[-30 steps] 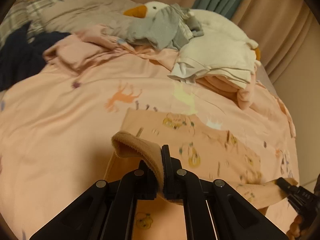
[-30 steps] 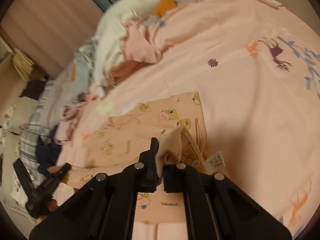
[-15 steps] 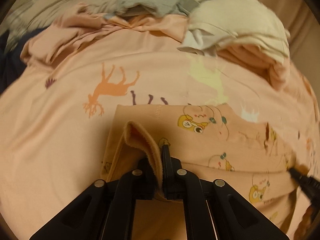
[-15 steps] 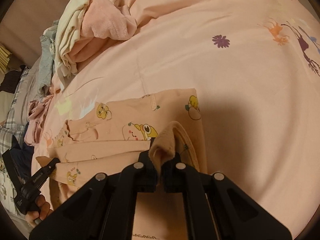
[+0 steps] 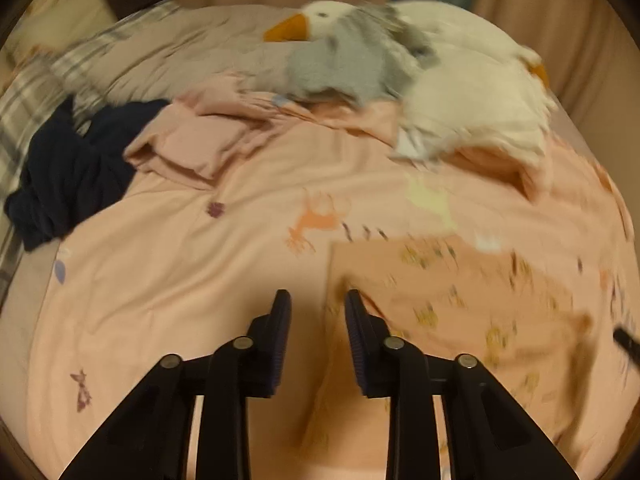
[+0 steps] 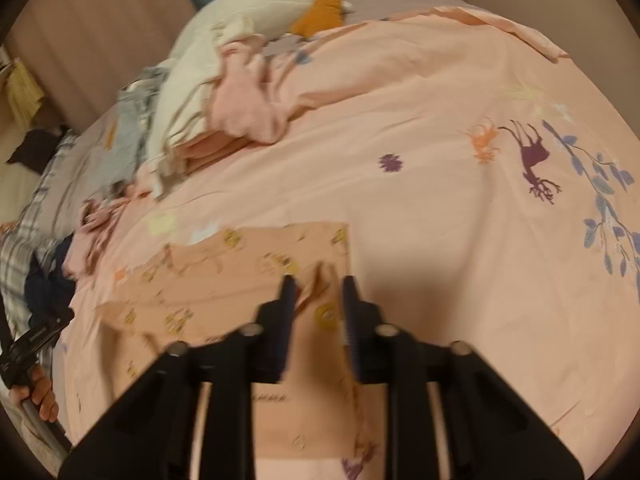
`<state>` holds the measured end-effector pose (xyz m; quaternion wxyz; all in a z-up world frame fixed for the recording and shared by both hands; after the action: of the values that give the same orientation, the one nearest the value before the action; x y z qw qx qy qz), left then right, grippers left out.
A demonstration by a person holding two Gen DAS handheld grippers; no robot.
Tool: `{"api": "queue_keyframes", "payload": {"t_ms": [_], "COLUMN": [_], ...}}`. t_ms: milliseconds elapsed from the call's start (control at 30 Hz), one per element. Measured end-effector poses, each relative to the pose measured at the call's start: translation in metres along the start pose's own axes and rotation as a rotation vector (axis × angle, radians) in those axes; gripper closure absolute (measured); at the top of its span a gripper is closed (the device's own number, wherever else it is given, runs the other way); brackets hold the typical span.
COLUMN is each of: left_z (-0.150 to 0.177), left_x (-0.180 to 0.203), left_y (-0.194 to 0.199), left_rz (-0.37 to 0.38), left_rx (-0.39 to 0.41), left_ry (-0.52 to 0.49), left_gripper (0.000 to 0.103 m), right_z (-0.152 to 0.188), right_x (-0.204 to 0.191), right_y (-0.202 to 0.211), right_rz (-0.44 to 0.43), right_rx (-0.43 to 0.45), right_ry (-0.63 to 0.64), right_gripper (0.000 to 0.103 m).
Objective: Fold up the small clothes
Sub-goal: 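Withdraw both open tools from the folded peach shirt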
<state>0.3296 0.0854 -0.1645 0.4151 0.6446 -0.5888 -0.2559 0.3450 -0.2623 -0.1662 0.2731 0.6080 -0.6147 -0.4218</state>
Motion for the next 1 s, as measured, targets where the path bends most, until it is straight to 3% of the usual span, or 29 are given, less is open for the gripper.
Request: {"api": "queue_keyframes", "payload": {"t_ms": [100, 267, 433, 567, 700, 767, 833, 933, 1000], "left_z": [0.024, 0.043, 0.009, -0.029, -0.043, -0.041, -0.032, -0.004, 0.017], "left_x": [0.024, 0.046, 0.044, 0.025, 0.002, -0.007, -0.014, -0.015, -0.018], "left_y": [-0.017, -0.078, -0.102, -0.117, -0.116, -0.109, -0.101, -0.08, -0.062], "left_rz": [0.054, -0.004, -0.002, 0.001, 0.125, 0.156, 0.168, 0.197, 0.229], "left_rx": [-0.064, -0.161, -0.121, -0.095, -0.073, -0.064, -0.115, -0.202, -0.223], "left_ry": [-0.077, -0.141, -0.046, 0.134, 0.313, 0.355, 0.353, 0.3, 0.267], "left_gripper": [0.084, 0.084, 0.084, 0.085, 0.085, 0.084, 0.084, 0.069, 0.06], "right_z": [0.021, 0.05, 0.026, -0.012, -0.035, -0.039, -0.037, -0.017, 0.0], "right_x": [-0.014, -0.043, -0.056, -0.058, -0.049, -0.04, -0.029, -0.009, 0.004], "right_y": [-0.019, -0.07, -0.099, -0.11, -0.112, -0.104, -0.09, -0.061, -0.043], "right_rz": [-0.009, -0.025, -0.003, 0.0, 0.012, 0.021, -0.005, -0.083, -0.091], "right_rx": [-0.062, -0.194, -0.188, -0.151, -0.113, -0.09, -0.084, -0.121, -0.117], "right_ry": [0.03, 0.064, 0.074, 0.038, 0.015, 0.004, -0.013, -0.033, -0.036], "right_gripper": [0.096, 0.097, 0.098, 0.097, 0.096, 0.094, 0.093, 0.074, 0.062]}}
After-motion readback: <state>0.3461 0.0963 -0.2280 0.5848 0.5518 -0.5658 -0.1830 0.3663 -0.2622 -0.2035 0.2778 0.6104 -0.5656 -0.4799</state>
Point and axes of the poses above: each gripper's, at about its wrist camera, not at the fingertips, and y roughly against the way its jaws point, x to its right, z to its underside, the point moved 5 cm from there along -y, roughly the way its jaws point, and after that the axes turned 7 degrees about z, right-handed, at the moved point
